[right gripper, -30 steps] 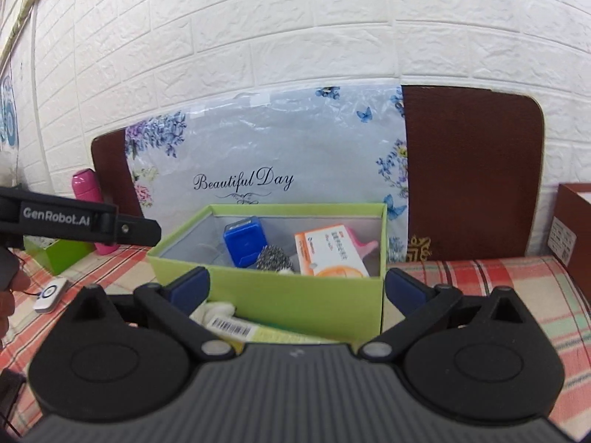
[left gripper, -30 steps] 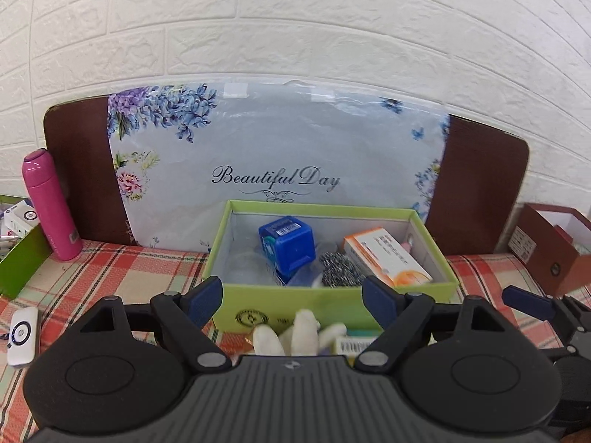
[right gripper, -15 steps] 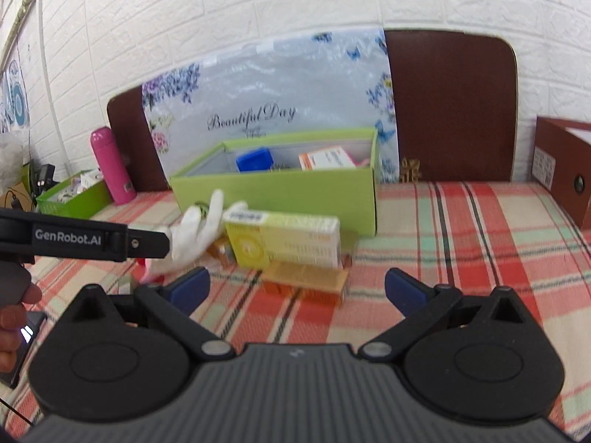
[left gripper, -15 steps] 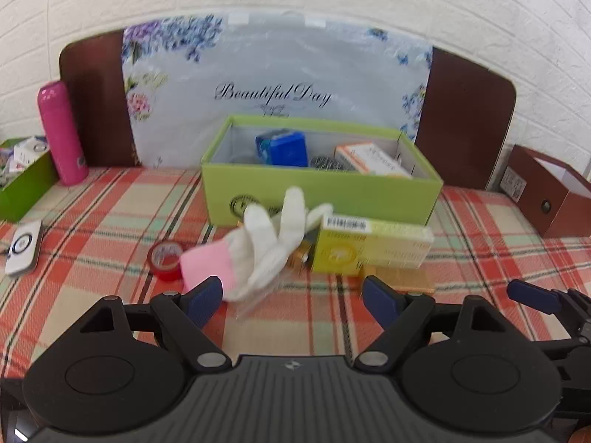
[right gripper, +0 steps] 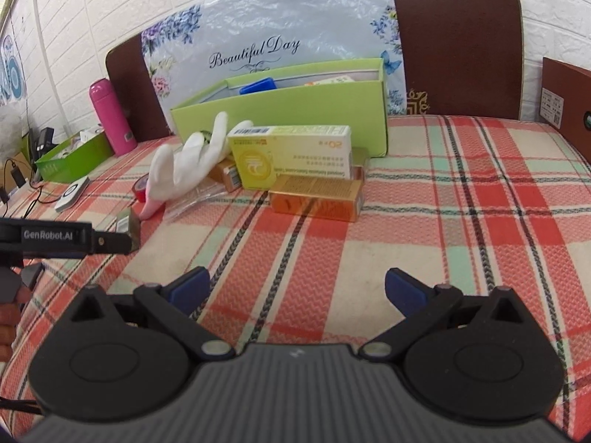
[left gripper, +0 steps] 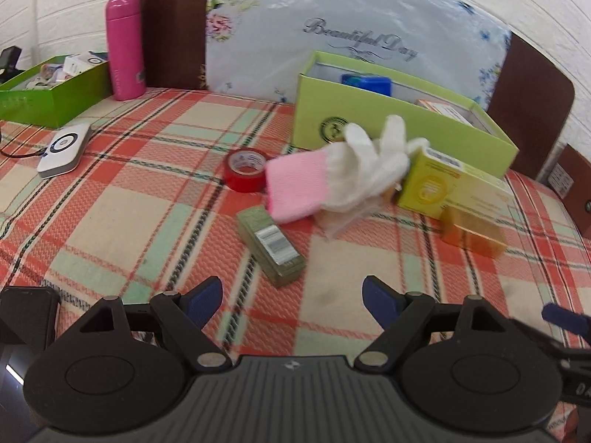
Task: Organize objects
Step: 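Withdraw both grippers from the lime-green box back over the table, then grasp the small green-gold box with the left gripper while the right gripper grasps the tan box, then carry the green-gold box and tan box into the lime-green box and release both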
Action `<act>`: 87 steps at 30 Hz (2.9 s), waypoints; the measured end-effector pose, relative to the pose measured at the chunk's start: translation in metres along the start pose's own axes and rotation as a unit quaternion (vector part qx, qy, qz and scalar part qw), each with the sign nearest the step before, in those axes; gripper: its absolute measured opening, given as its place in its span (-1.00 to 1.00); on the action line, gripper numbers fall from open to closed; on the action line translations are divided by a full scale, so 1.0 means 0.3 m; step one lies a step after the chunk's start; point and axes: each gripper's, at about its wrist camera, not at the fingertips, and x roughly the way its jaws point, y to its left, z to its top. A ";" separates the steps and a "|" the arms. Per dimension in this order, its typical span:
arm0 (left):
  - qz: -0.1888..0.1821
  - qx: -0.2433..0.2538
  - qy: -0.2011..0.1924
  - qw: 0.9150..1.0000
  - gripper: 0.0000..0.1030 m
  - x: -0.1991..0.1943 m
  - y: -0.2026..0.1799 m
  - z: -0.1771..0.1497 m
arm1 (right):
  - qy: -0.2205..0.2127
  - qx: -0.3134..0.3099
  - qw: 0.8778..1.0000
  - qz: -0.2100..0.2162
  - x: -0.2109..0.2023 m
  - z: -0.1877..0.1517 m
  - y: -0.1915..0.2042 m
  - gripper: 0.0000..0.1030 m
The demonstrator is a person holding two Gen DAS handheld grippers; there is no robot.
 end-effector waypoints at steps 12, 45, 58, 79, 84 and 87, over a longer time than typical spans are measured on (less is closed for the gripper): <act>-0.058 -0.030 0.021 0.998 -0.52 0.129 0.065 0.067 | -0.018 -0.046 0.999 0.003 0.063 0.046 -0.020 0.94; -0.093 0.063 0.036 0.993 -0.30 0.041 -0.049 -0.009 | 0.021 -0.125 0.985 0.120 0.086 0.013 0.172 -0.23; -0.088 0.076 0.041 0.992 -0.54 0.058 -0.059 -0.021 | 0.033 -0.143 0.982 0.117 0.134 0.000 0.205 -0.40; -0.181 0.105 -0.084 0.974 -0.55 -0.096 -0.219 0.327 | -0.089 -0.066 0.991 0.078 -0.043 0.309 0.049 -0.42; -0.166 0.093 -0.092 0.977 -0.55 0.003 -0.254 0.479 | -0.123 -0.056 0.990 0.051 0.018 0.447 0.002 -0.42; -0.154 0.086 -0.089 0.980 -0.55 0.085 -0.270 0.551 | -0.135 -0.052 0.989 0.036 0.080 0.519 -0.016 -0.42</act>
